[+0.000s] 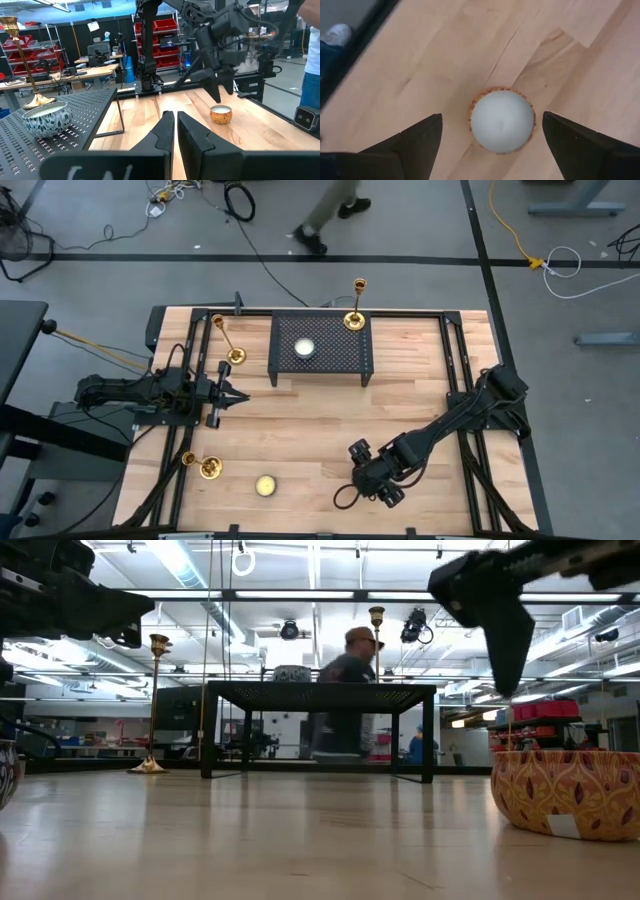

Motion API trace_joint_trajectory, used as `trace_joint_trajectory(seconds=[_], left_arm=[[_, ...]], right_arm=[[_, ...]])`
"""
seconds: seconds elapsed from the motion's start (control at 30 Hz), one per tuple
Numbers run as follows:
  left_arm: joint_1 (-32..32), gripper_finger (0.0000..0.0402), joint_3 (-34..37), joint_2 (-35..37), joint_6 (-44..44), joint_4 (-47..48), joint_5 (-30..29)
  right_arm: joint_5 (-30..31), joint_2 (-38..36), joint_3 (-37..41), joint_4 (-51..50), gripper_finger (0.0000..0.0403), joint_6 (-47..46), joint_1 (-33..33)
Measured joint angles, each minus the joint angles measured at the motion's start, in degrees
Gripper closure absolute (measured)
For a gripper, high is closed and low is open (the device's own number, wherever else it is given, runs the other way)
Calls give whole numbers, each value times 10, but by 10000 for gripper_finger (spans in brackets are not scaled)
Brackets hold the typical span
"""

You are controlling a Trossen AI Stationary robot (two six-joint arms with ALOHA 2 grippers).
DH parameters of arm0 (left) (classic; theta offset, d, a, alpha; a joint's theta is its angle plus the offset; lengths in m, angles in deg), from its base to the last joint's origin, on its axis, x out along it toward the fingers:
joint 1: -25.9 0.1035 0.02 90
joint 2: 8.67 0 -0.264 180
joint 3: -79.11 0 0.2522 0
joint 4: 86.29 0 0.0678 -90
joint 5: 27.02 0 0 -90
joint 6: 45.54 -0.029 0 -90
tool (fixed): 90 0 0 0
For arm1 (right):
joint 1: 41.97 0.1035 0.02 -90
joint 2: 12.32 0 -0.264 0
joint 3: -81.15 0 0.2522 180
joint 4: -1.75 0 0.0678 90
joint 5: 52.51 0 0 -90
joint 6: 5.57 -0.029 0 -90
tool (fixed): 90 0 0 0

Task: Pick & Place candle stick holders
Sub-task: Put the orange scented candle on the shelf

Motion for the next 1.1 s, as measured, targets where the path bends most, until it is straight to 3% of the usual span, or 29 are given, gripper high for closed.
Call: trace_joint_trajectory(seconds=[0.5,1.1], left_arm=[[0,376,0,0,0,0,0],[0,376,0,0,0,0,0]], right_arm=[[27,63,0,37,60,30,0],[41,80,0,25,63,43,-3]])
